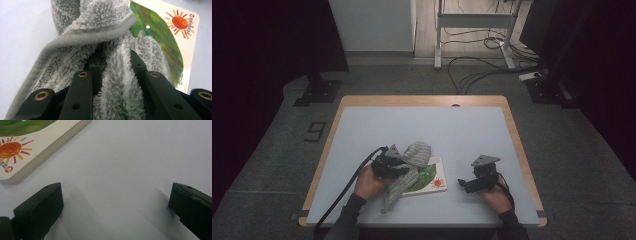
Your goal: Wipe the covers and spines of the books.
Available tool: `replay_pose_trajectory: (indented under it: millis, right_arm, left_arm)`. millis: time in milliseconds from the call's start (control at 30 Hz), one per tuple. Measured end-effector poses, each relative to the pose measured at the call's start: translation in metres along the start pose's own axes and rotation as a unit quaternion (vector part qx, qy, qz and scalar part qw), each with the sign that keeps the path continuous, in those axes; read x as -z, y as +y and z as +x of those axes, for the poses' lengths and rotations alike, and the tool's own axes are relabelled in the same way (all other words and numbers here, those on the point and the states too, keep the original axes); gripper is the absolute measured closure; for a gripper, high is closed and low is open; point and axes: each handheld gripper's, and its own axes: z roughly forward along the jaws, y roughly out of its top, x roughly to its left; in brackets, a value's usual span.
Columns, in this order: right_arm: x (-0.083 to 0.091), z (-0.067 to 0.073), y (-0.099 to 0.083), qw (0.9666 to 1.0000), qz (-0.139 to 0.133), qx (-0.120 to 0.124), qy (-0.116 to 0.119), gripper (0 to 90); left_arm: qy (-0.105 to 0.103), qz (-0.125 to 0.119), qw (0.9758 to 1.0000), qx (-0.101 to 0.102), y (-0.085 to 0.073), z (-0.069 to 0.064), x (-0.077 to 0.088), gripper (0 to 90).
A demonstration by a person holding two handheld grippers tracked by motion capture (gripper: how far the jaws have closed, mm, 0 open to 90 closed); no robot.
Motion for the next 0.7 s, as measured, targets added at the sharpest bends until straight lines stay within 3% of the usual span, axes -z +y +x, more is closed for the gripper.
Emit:
replay_pose_trajectory:
  millis: [333,700]
  right_arm:
    - [0.000,0.000,0.000,1.0000,0.000,0.000,0.000,0.0]
    - [0.000,0.000,0.000,1.0000,0.000,0.000,0.000,0.0]
  left_arm:
    - [0.008,0.001,0.9999,0.009,-0.016,0.000,0.014,70.2]
    - [-0.001,-0.003,0.9999,0.013,-0.028,-0.009,0.022,70.1]
